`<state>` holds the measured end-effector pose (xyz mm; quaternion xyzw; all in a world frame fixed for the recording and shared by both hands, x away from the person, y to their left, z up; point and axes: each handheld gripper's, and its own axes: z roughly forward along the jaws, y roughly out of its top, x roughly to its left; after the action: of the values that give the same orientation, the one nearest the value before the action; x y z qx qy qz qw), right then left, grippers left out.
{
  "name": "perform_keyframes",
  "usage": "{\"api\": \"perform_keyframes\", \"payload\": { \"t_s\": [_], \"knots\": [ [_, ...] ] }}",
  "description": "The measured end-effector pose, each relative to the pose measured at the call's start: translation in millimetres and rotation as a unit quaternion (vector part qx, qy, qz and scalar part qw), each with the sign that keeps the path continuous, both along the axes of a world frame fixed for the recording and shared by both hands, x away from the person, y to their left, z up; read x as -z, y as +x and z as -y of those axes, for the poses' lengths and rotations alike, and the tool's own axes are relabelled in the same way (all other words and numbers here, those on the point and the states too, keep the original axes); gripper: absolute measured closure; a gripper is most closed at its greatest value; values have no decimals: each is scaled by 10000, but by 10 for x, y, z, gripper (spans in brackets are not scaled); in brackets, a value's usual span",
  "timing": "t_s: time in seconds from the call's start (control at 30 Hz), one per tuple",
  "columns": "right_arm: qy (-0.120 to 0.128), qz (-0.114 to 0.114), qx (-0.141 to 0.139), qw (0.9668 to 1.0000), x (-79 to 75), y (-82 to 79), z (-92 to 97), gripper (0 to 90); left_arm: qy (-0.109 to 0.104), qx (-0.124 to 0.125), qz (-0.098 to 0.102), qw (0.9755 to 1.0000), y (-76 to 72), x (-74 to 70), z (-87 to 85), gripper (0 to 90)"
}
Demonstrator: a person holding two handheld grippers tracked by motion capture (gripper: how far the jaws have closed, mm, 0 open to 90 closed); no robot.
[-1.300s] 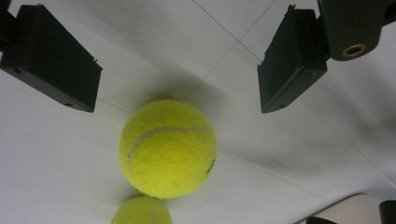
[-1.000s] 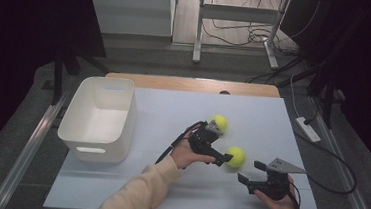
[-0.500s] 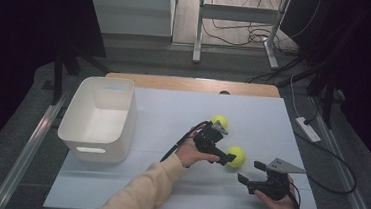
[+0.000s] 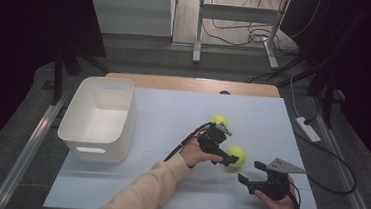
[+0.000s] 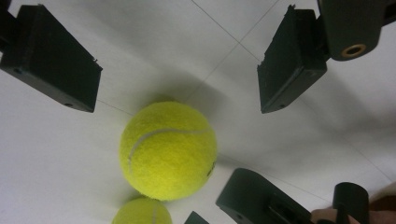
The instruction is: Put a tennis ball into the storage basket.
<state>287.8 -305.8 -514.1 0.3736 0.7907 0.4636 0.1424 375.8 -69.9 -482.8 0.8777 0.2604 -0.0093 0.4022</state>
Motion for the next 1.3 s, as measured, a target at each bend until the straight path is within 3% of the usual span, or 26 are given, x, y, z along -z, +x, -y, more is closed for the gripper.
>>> {"api": "perform_keyframes", "payload": {
  "t_s": [0.17, 0.9, 1.13, 1.3],
  "knots": [
    [-16, 6, -10, 10000, 2, -3, 1, 133, -25, 26, -37, 10000, 20, 20, 67, 83],
    [-94, 30, -23, 9999, 3, -14, -14, 133, 267, 180, -212, 9993, 114, 156, 290, 107],
    [-84, 18, -25, 10000, 4, -15, -18, 133, 352, 246, -338, 9985, 126, 188, 300, 216],
    [-101, 32, -29, 9999, 5, -12, -15, 133, 389, 305, -305, 9983, 118, 171, 294, 261]
  ]
}}
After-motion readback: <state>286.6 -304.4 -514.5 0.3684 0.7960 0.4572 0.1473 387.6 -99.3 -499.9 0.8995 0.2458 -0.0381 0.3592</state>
